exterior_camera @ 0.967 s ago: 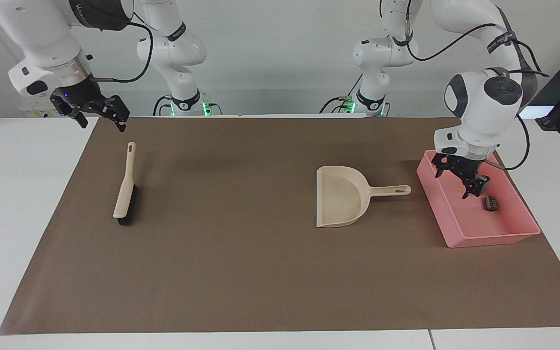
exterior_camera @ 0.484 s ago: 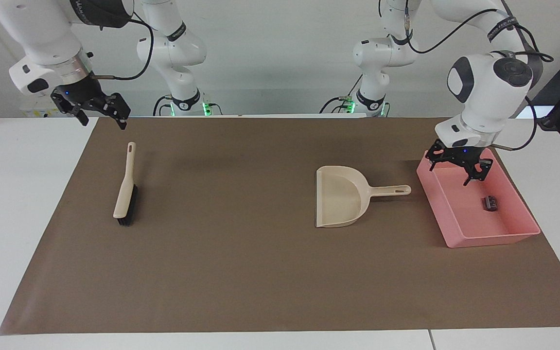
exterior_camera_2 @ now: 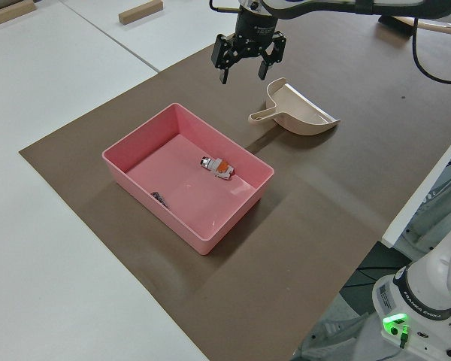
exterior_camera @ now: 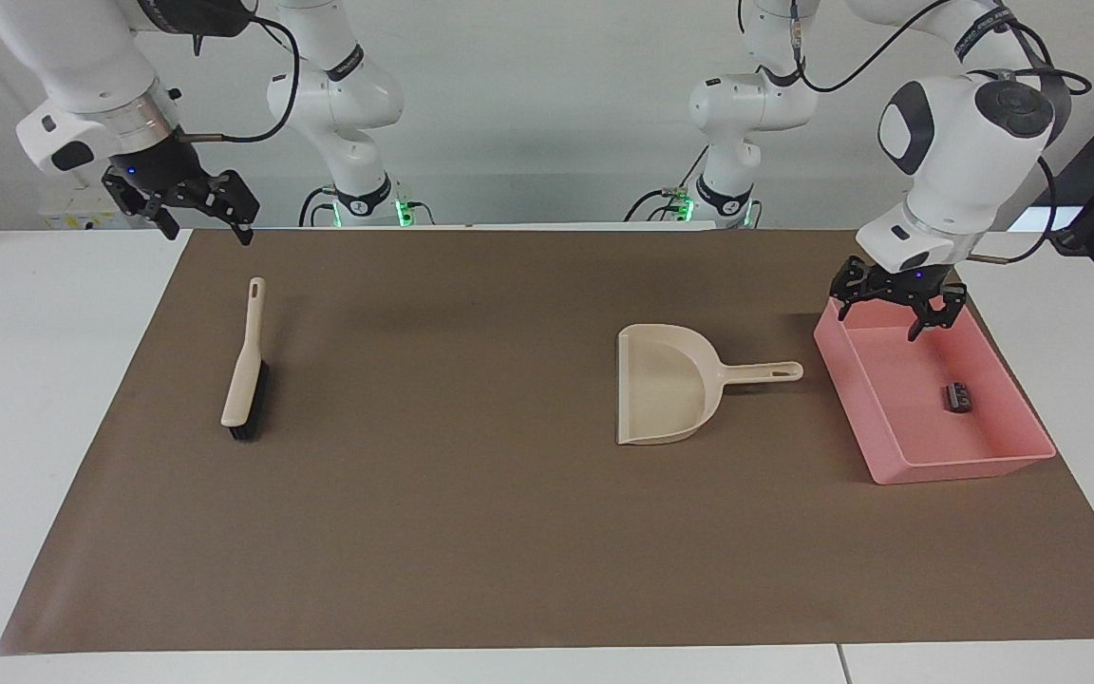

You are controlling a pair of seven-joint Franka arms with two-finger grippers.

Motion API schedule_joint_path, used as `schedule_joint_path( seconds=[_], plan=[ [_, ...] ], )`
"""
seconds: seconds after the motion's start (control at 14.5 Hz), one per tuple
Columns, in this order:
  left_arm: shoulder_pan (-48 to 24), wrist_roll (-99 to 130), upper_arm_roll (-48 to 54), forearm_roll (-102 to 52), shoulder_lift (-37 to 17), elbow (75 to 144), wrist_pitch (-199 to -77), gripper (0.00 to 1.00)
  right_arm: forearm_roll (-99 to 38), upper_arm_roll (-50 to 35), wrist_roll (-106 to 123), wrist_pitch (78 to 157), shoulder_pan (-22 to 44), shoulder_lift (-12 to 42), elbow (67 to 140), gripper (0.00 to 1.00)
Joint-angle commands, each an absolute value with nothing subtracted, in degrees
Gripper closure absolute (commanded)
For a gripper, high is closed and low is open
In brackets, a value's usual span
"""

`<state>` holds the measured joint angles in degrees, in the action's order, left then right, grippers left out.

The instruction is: Clean e-waste and dump in bin

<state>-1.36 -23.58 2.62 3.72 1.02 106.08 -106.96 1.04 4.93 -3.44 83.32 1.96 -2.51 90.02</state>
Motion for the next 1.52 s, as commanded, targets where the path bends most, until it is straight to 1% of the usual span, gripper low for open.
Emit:
schedule_joint_path(
  seconds=[0.0,0.14,0.48,0.62,0.83,1.04,1.24,1.38,1.45],
  plan=[
    [-2.28,-17.16,2.29,2.64,1.49,103.89,-101.10,0.00,3.06,4.48,-3.78,85.33,1.93,-2.37,90.43,0.00],
    [-5.26,-13.38,1.50,2.64,3.33,103.80,-97.57,0.00,3.43,4.31,-4.04,84.99,2.02,-2.46,90.44,0.00],
    [-5.63,-12.48,1.58,2.64,5.62,103.10,-96.95,0.00,2.55,4.39,-3.96,84.82,1.49,-2.46,90.61,0.00],
    [-5.10,-12.39,1.49,2.64,6.06,101.79,-94.23,0.00,2.64,4.39,-3.96,84.81,1.49,-2.46,90.61,0.00],
    [-4.40,-12.48,1.41,2.55,4.93,97.14,-90.89,0.00,2.64,4.39,-3.96,84.81,1.49,-2.46,90.62,0.00],
    [-4.22,-12.31,0.62,0.10,3.17,94.05,-88.69,0.00,2.64,4.39,-3.96,84.81,1.49,-2.46,90.62,0.00],
    [-4.13,-12.22,-1.66,-2.28,0.89,89.32,-82.98,0.00,2.64,4.39,-3.96,84.81,1.49,-2.46,90.62,0.00],
    [-4.04,-12.13,-2.72,-1.94,1.14,89.64,-83.05,0.00,2.55,4.39,-3.96,84.81,1.49,-2.46,90.62,0.00],
    [-4.13,-11.61,-2.72,-1.93,1.58,90.95,-83.23,0.00,2.64,4.39,-3.96,84.81,1.49,-2.46,90.62,0.00]
  ],
)
